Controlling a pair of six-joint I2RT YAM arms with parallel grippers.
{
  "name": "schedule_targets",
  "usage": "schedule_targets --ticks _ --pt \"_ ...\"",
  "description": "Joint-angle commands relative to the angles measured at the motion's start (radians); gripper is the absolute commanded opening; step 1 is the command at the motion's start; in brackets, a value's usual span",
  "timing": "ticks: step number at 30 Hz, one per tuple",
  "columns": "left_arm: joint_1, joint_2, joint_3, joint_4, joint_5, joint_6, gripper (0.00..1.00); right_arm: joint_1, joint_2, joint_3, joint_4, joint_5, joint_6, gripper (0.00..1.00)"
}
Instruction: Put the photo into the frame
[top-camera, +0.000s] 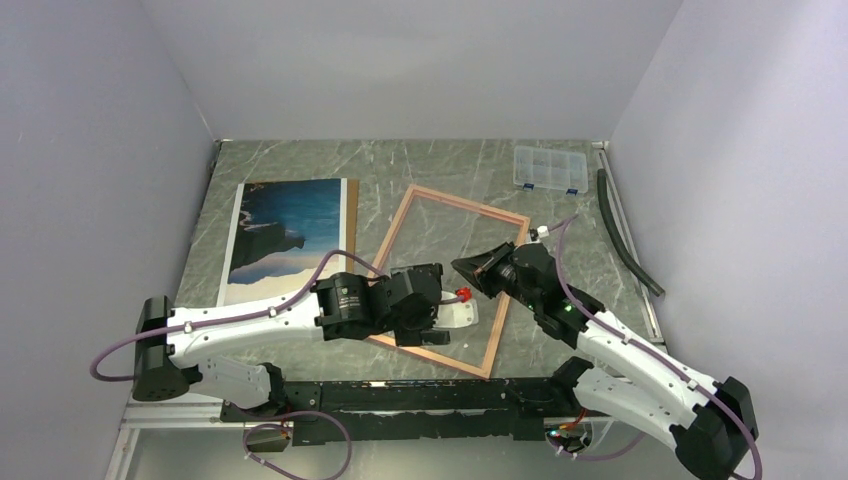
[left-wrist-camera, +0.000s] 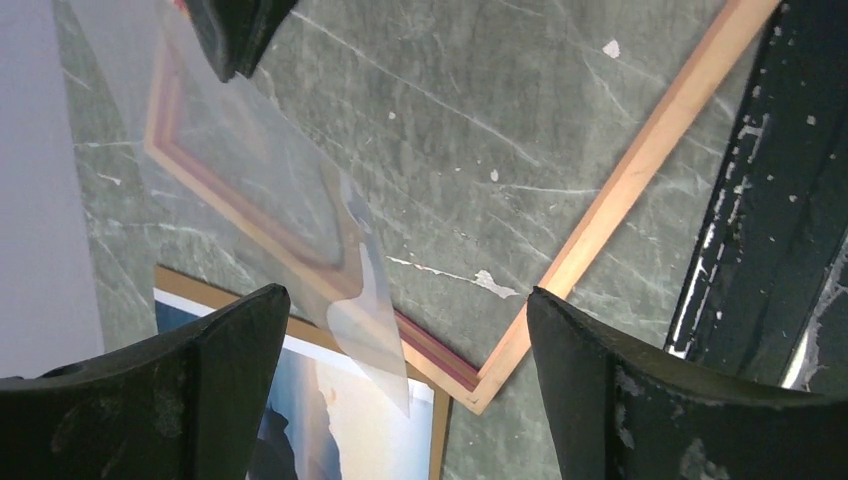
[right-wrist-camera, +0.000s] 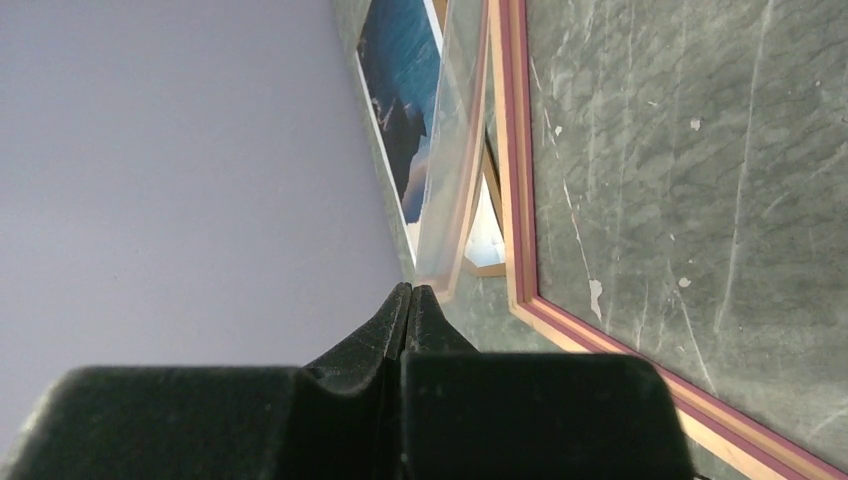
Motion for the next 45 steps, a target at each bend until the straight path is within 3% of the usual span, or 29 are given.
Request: schedule_targets --ticks 1,3,11,19,22,26,31,38,42,45 --pt "-0.007 -0.017 -0.014 0.094 -0.108 -0.029 0.93 0.053 0.011 0.065 0.048 0.073 0.035 0.0" --pt "-0.007 -0.011 -0.02 0.126 -0.16 -0.032 0.9 0.091 0.009 0.077 0.039 0.105 0.041 0.0" --pt "-0.007 0.021 -0.028 0.116 -0.144 -0.077 0.81 0.207 -0.008 0.071 0.035 0.205 0.096 0.0" --pt "-0.007 0.026 -0.049 0.118 -0.183 -0.075 0.48 0.252 -0.012 0.06 0.04 0.234 0.098 0.0" --pt "-0.007 0.025 -0.054 0.12 -0.191 -0.072 0.32 0.253 -0.032 0.053 0.014 0.252 0.106 0.11" --pt "-0.008 0.022 -0.065 0.135 -0.204 -0.059 0.17 0.252 -0.072 0.018 -0.01 0.285 0.136 0.27" --pt "-0.007 0.018 -0.078 0.146 -0.211 -0.044 0.15 0.23 -0.095 0.018 -0.095 0.304 0.142 0.48" --pt "-0.007 0.012 -0.091 0.145 -0.221 -0.043 0.11 0.111 -0.061 0.073 -0.258 0.183 0.111 0.71" --pt "-0.008 0.005 -0.096 0.148 -0.225 -0.044 0.1 0.042 -0.063 0.061 -0.295 0.141 0.081 0.78" --pt "-0.007 0.004 -0.098 0.146 -0.213 -0.044 0.1 -0.03 -0.051 0.016 -0.229 0.08 0.056 0.81"
